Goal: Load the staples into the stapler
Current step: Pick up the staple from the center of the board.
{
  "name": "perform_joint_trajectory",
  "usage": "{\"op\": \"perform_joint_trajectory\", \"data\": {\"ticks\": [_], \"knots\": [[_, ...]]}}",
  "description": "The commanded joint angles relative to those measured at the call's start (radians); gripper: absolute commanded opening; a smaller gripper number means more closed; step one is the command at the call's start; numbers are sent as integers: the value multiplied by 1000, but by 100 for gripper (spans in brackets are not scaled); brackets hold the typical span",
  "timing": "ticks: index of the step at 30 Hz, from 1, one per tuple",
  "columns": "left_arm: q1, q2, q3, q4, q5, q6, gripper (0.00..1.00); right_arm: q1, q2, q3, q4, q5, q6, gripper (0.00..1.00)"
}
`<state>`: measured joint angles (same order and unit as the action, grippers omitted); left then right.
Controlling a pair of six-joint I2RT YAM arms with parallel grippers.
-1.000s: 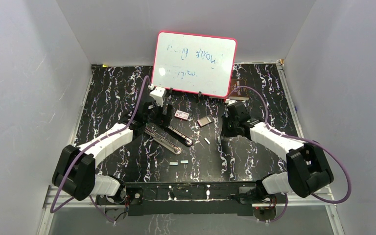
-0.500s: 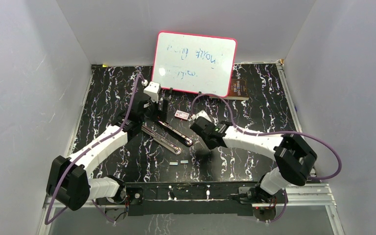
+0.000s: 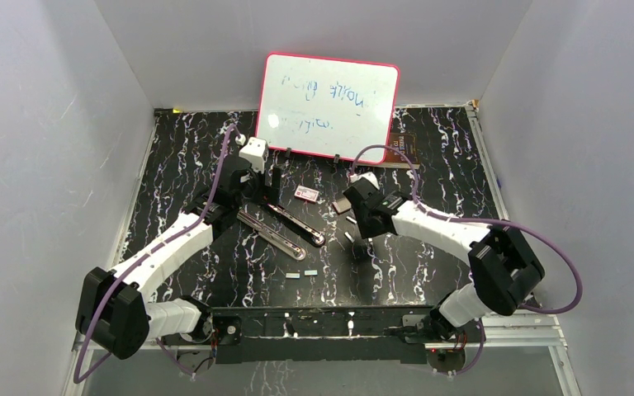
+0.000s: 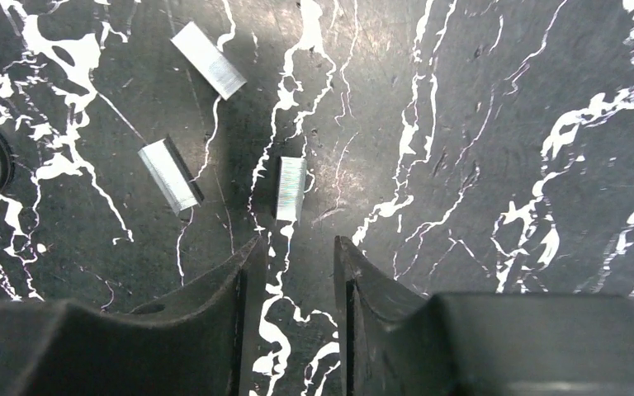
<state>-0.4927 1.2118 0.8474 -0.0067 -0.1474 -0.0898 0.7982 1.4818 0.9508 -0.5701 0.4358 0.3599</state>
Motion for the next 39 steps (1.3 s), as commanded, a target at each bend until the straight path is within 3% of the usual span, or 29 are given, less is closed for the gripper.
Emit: {"op": "perform_joint_trajectory", "data": {"ticks": [1, 6, 18, 32, 39], "knots": [[7, -15, 33, -4, -1, -5, 91, -68, -22, -55, 94, -143, 56, 44], [6, -10, 32, -1, 4, -6, 91, -112, -4, -87, 162, -215, 69, 47], [7, -9, 32, -1, 5, -3, 91, -116, 84, -80, 145, -169, 64, 46], [7, -24, 30, 1, 13, -7, 91, -116, 81, -105, 135, -142, 75, 22], [6, -41, 35, 4, 54, -82, 92, -116, -24, -125, 208, -135, 49, 20]]}}
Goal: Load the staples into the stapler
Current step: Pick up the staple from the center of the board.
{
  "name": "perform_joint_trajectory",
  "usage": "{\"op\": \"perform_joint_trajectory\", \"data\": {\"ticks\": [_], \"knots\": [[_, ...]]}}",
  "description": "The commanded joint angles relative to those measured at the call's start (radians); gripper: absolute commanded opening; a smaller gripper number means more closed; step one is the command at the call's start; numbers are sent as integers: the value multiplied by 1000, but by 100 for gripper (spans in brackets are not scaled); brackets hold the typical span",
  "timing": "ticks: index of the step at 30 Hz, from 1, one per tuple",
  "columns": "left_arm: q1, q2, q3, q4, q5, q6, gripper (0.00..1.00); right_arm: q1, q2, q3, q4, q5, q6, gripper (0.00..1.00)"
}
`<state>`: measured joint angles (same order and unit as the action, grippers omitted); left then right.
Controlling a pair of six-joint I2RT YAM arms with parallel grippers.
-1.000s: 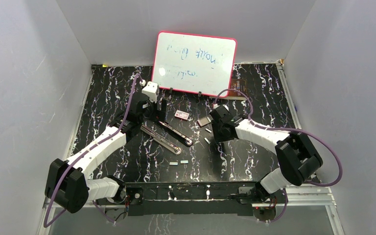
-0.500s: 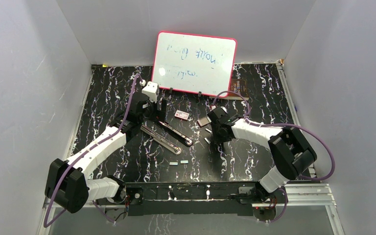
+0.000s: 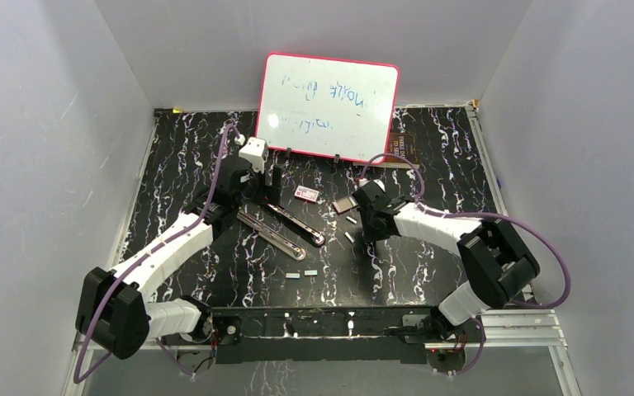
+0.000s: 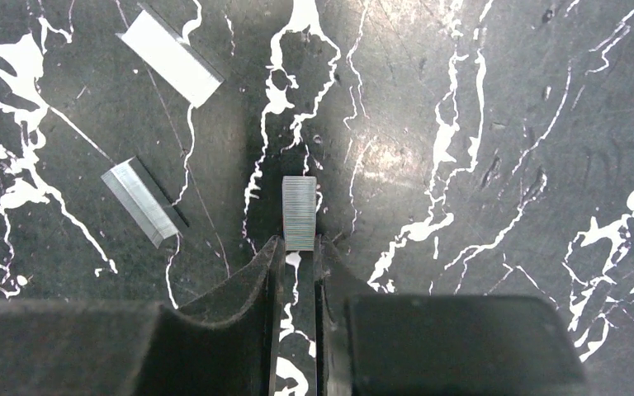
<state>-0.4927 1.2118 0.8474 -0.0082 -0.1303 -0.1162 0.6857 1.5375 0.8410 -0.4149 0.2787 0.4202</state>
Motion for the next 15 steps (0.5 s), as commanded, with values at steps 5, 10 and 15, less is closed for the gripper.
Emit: {"op": "perform_joint_trajectory", "data": {"ticks": [5, 10, 15], "knots": [[6, -69, 49, 15, 117, -154, 91, -3, -191, -35, 113, -19, -59, 18], [6, -77, 72, 42, 180, -272, 91, -3, -317, -61, 186, -54, -84, 16], [4, -23, 69, 146, 327, -456, 86, 1, -435, -94, 292, -137, -125, 12]]}}
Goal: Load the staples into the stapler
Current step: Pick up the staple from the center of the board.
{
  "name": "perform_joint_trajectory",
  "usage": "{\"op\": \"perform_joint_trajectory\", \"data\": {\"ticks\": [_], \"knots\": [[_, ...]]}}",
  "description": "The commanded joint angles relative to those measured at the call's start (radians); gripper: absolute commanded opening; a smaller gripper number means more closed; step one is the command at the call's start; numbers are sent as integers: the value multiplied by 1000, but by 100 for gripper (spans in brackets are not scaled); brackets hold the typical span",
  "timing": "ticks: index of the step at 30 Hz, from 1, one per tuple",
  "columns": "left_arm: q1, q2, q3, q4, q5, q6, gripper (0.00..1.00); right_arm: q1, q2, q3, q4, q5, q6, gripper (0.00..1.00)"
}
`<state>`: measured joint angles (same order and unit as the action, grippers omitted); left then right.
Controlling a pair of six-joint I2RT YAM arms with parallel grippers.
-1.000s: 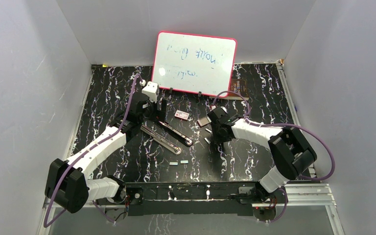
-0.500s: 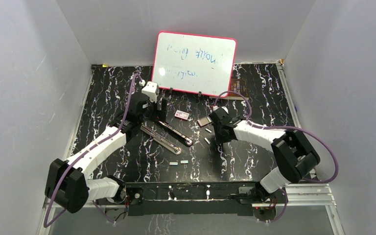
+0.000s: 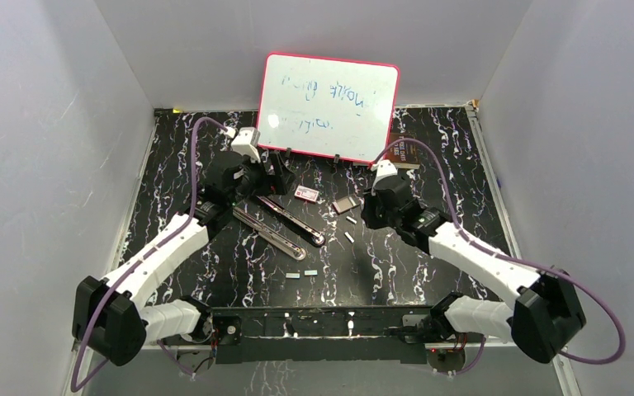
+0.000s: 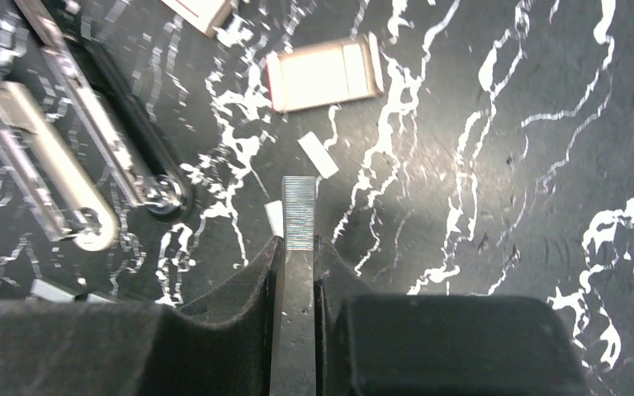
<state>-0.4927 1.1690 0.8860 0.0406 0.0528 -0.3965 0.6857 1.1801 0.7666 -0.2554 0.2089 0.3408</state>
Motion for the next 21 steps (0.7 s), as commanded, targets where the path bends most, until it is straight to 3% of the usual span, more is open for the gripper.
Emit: {"op": "perform_joint_trajectory", "data": {"ticks": [1, 12, 21], "knots": [[-1, 25, 23, 128, 168, -210, 85, 6, -95, -20, 146, -78, -56, 12], [-92, 44, -36, 333, 221, -366, 83, 75, -207, -2, 243, -165, -135, 11], [-179, 108, -31, 371, 198, -393, 79, 118, -157, 68, 253, -191, -150, 11]]}}
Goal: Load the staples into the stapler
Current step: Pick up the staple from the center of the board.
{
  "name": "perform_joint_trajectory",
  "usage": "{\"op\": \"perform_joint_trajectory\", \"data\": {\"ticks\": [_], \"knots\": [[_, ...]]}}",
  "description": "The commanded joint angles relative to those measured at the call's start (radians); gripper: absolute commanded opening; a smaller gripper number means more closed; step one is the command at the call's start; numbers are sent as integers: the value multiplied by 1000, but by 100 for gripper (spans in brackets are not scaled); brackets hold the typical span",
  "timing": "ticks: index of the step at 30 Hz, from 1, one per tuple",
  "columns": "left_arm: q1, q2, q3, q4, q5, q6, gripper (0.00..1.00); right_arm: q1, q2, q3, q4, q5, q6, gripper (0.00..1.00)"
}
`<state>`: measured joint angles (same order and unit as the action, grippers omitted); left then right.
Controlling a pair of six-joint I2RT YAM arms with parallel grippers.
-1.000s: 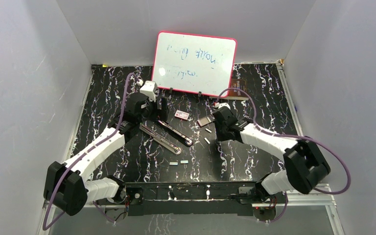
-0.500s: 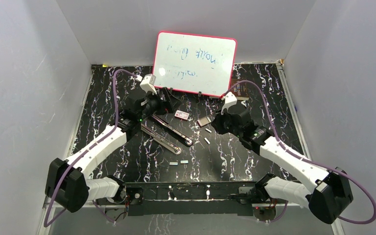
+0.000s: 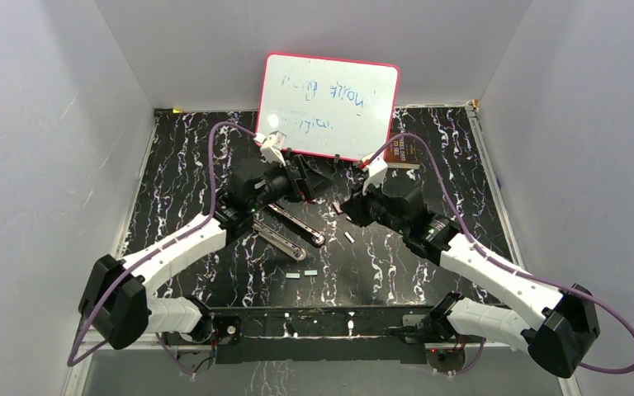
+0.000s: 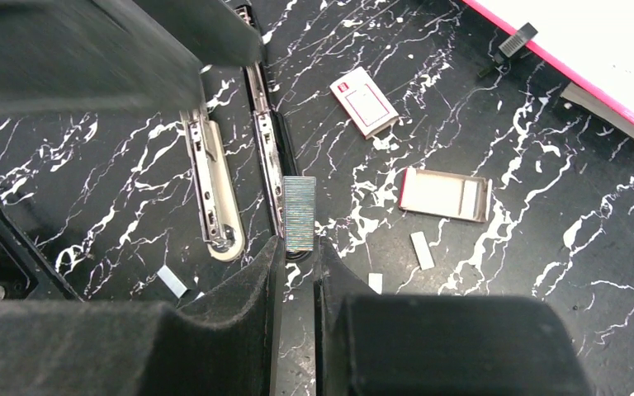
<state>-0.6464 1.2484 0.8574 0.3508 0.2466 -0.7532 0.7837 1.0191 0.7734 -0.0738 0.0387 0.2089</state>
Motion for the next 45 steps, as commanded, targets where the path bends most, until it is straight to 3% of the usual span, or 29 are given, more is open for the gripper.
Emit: {"op": "perform_joint_trajectory", "data": {"ticks": [1, 9, 23, 32, 45], "knots": [[-29, 37, -2, 68, 4, -44, 78, 23, 6, 64, 72, -19, -16, 11], [-52, 74, -7, 109, -4, -68, 74, 33, 18, 76, 95, -11, 12, 11], [-69, 92, -22, 158, 34, -86, 37, 38, 32, 88, 118, 60, 33, 11], [-74, 106, -24, 174, 52, -90, 28, 39, 36, 93, 126, 78, 41, 11], [-77, 108, -27, 187, 53, -95, 3, 40, 33, 89, 130, 73, 43, 17]]}}
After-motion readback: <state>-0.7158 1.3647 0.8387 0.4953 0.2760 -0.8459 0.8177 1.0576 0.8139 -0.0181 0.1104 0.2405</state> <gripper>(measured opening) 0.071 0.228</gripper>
